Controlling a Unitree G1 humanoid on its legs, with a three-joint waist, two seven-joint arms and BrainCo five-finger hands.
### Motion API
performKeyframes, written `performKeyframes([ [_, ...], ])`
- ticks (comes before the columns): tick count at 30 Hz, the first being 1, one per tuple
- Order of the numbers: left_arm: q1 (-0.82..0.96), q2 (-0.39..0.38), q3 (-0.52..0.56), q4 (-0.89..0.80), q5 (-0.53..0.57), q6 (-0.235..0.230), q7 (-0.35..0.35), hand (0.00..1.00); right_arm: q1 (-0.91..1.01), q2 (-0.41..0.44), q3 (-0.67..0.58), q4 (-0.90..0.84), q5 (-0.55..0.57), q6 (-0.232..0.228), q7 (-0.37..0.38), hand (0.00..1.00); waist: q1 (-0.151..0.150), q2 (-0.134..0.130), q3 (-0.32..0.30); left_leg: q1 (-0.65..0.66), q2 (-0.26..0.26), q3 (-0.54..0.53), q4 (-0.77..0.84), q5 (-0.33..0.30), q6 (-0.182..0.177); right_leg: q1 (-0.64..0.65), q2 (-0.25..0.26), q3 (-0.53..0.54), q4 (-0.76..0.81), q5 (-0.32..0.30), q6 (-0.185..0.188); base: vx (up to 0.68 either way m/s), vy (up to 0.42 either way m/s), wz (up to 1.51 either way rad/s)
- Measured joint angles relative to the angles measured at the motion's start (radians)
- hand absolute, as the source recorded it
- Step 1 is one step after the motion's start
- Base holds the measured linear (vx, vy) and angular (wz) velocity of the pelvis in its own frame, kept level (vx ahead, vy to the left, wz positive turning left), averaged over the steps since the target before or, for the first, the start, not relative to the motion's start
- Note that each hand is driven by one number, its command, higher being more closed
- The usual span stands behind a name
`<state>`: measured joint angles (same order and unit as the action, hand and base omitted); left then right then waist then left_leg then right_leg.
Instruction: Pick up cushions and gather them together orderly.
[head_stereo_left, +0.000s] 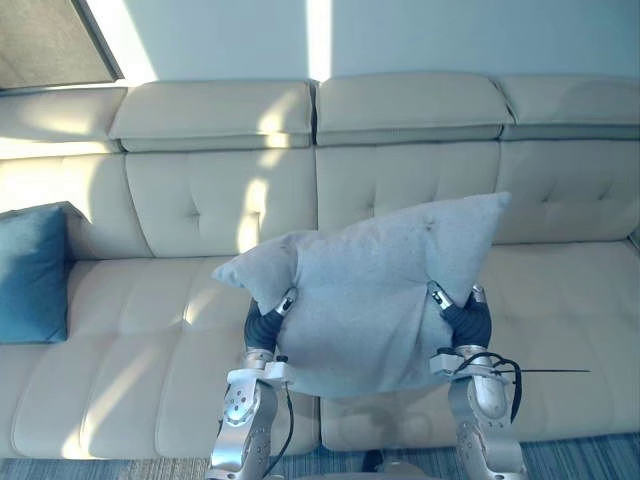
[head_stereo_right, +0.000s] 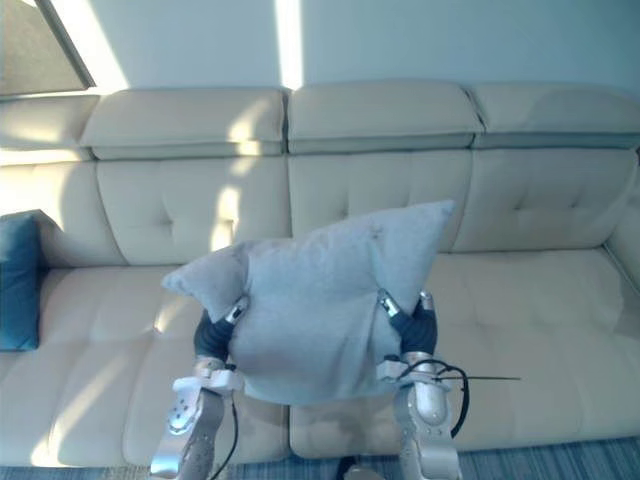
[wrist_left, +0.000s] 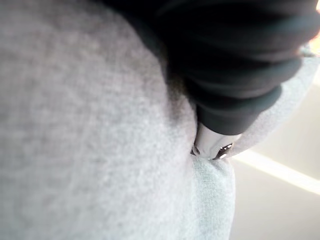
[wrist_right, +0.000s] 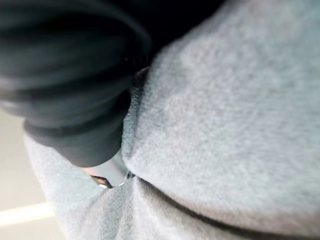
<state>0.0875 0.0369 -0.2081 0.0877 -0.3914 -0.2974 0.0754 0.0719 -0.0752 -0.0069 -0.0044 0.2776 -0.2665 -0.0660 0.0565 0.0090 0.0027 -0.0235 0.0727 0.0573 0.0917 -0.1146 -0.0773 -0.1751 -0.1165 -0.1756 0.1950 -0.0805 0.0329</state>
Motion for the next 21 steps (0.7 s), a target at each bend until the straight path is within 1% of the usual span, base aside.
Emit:
performKeyframes([
  [1,-0.012,0.008,0.003,0.01,0.002,0.0,0.009,1.0,-0.023,-0.003,-0.002,0.024,-0.001,0.002,-0.003,1.0,-0.002,0.0,-0.001,-0.002,-0.004,-0.005,-0.007,0.004,-0.005,0.002,-0.002,0.001,-0.017,0.014,0.008,-0.02,0.155,0.11],
  [3,-0.079,0.049,0.018,0.049,0.022,0.0,0.045,1.0,-0.093,-0.005,0.011,0.076,-0.002,0.01,-0.015,1.0,-0.002,0.001,0.003,-0.039,-0.022,-0.028,-0.002,0.007,-0.001,0.021,-0.018,-0.017,-0.105,0.066,0.026,-0.05,0.125,0.28],
  [4,-0.099,0.06,0.022,0.056,0.029,0.0,0.056,1.0,-0.113,-0.005,0.013,0.088,-0.002,0.011,-0.018,1.0,-0.002,0.0,0.004,-0.05,-0.029,-0.037,-0.002,0.011,0.002,0.022,-0.023,-0.023,-0.125,0.08,0.032,-0.07,0.095,0.35],
  [5,-0.141,0.078,0.026,0.066,0.037,0.0,0.074,1.0,-0.157,-0.007,0.013,0.112,-0.003,0.012,-0.027,1.0,-0.001,-0.001,0.011,-0.071,-0.037,-0.043,-0.002,0.018,0.006,0.023,-0.029,-0.033,-0.155,0.103,0.033,-0.09,0.083,0.32],
  [7,-0.21,0.1,0.032,0.073,0.038,-0.002,0.102,1.0,-0.237,-0.008,0.012,0.149,-0.002,0.012,-0.052,1.0,-0.001,-0.008,0.044,-0.092,-0.051,-0.057,-0.002,0.036,0.007,0.02,-0.041,-0.04,-0.173,0.117,0.032,-0.11,0.059,0.33],
  [8,-0.256,0.108,0.034,0.089,0.038,-0.002,0.121,1.0,-0.28,-0.014,0.011,0.163,-0.002,0.012,-0.072,1.0,-0.001,-0.005,0.057,-0.112,-0.052,-0.069,-0.002,0.043,0.009,0.007,-0.042,-0.044,-0.175,0.127,0.031,-0.14,0.022,0.29],
  [9,-0.286,0.109,0.035,0.094,0.038,-0.003,0.139,1.0,-0.322,-0.014,0.011,0.178,-0.002,0.012,-0.085,1.0,-0.001,-0.007,0.059,-0.137,-0.052,-0.071,-0.003,0.048,0.008,-0.017,-0.042,-0.045,-0.174,0.13,0.03,-0.14,0.013,0.22],
  [12,-0.314,0.108,0.037,0.094,0.038,-0.009,0.163,1.0,-0.359,-0.016,0.01,0.179,-0.003,0.012,-0.112,1.0,0.001,-0.007,0.068,-0.162,-0.048,-0.072,-0.003,0.057,0.004,-0.041,-0.04,-0.044,-0.167,0.131,0.031,-0.1,-0.01,0.05],
  [15,-0.318,0.091,0.033,0.094,0.038,-0.01,0.167,1.0,-0.361,-0.022,0.008,0.174,-0.003,0.012,-0.13,1.0,0.0,-0.006,0.073,-0.166,-0.044,-0.065,-0.003,0.062,0.0,-0.059,-0.033,-0.036,-0.15,0.129,0.028,-0.08,-0.03,-0.09],
  [16,-0.35,0.09,0.028,0.101,0.037,-0.013,0.172,1.0,-0.385,-0.032,-0.002,0.175,-0.002,0.012,-0.136,1.0,0.002,-0.006,0.096,-0.178,-0.035,-0.06,-0.003,0.065,-0.001,-0.086,-0.031,-0.03,-0.125,0.128,0.027,-0.12,-0.041,-0.11],
  [17,-0.375,0.093,0.022,0.112,0.036,-0.015,0.178,1.0,-0.4,-0.04,-0.008,0.176,-0.001,0.012,-0.14,1.0,0.003,-0.007,0.101,-0.193,-0.034,-0.056,-0.002,0.067,-0.001,-0.106,-0.031,-0.028,-0.113,0.128,0.026,-0.18,-0.046,-0.05],
  [18,-0.462,0.109,0.012,0.155,0.035,-0.015,0.186,1.0,-0.453,-0.061,-0.027,0.182,0.001,0.013,-0.151,1.0,0.004,-0.008,0.112,-0.242,-0.033,-0.051,-0.001,0.078,-0.002,-0.17,-0.034,-0.024,-0.078,0.128,0.026,-0.2,-0.035,0.02],
  [19,-0.543,0.134,0.008,0.196,0.033,-0.015,0.189,1.0,-0.509,-0.08,-0.033,0.197,0.01,0.013,-0.161,1.0,0.002,-0.012,0.117,-0.289,-0.033,-0.047,-0.001,0.093,-0.002,-0.23,-0.038,-0.019,-0.051,0.134,0.017,-0.24,-0.044,-0.04],
  [21,-0.676,0.188,-0.001,0.265,0.015,-0.015,0.205,1.0,-0.621,-0.107,-0.033,0.246,0.04,0.013,-0.174,1.0,0.002,-0.02,0.142,-0.334,-0.031,-0.031,0.005,0.107,-0.005,-0.293,-0.038,-0.003,-0.024,0.141,0.007,-0.18,-0.046,-0.12],
])
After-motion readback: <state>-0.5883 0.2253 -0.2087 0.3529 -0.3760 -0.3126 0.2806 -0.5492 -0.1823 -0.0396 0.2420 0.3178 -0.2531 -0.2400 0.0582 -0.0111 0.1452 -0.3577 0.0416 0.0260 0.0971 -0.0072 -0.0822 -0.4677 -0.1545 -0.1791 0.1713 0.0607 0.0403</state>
